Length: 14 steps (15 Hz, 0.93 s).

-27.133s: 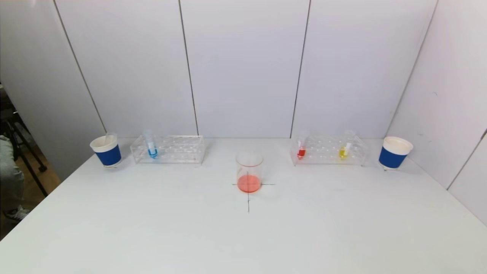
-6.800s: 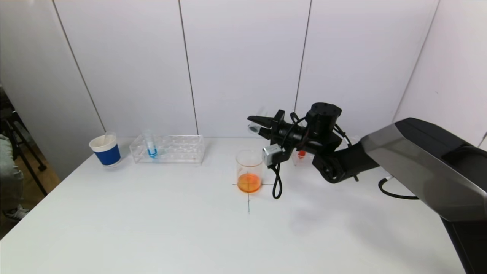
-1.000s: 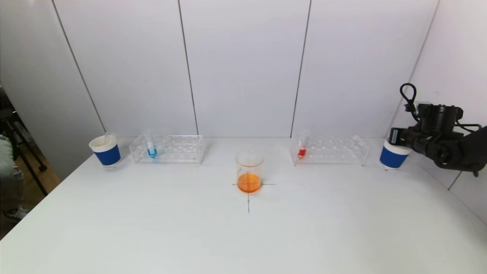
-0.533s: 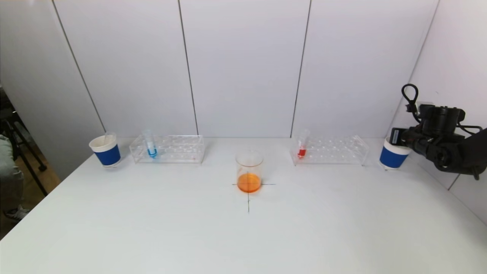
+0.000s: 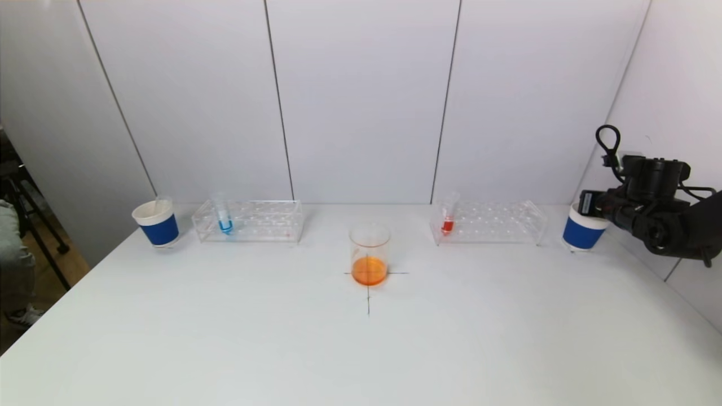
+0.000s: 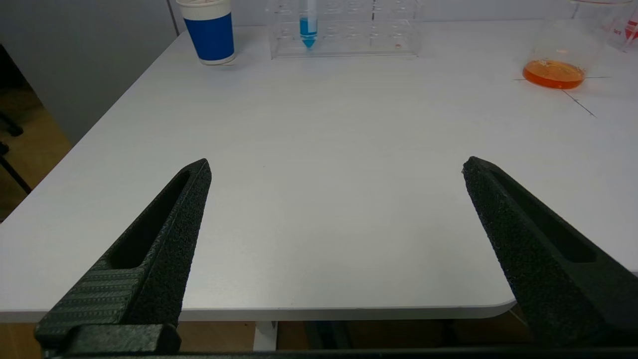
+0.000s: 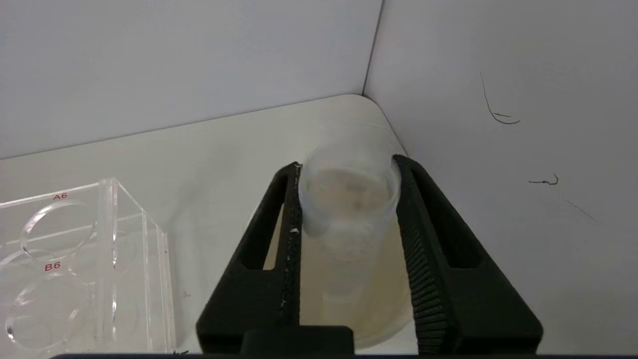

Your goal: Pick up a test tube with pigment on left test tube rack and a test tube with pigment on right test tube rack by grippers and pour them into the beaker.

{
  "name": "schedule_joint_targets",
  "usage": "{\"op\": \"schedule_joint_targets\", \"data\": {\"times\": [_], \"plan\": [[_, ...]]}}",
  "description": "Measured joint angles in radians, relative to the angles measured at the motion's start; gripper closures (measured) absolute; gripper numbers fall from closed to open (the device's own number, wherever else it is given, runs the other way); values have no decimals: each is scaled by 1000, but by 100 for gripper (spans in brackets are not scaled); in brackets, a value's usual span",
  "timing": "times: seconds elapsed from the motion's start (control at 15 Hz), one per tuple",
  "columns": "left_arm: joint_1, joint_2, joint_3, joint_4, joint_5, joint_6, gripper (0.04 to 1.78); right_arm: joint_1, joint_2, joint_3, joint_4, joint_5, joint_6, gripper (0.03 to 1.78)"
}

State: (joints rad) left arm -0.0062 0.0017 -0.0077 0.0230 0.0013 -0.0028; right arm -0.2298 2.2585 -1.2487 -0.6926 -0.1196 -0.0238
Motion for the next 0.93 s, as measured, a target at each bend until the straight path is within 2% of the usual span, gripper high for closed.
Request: {"op": "schedule_joint_targets", "data": {"times": [0.27, 0.47, 0.6, 0.73, 0.93], "plan": [[0, 0, 0, 0, 0, 0, 6, 0, -6, 0, 2, 0, 0, 43], [0, 0, 0, 0, 0, 0, 6, -1, -14, 2, 2, 0, 0, 13], [0, 0, 0, 0, 0, 0, 6, 1, -42, 23, 3, 0, -1, 4], [0, 0, 0, 0, 0, 0, 6, 13, -103, 76, 0, 0, -3, 4], [0, 0, 0, 0, 0, 0, 6, 64, -267, 226, -3, 0, -3, 4]]}}
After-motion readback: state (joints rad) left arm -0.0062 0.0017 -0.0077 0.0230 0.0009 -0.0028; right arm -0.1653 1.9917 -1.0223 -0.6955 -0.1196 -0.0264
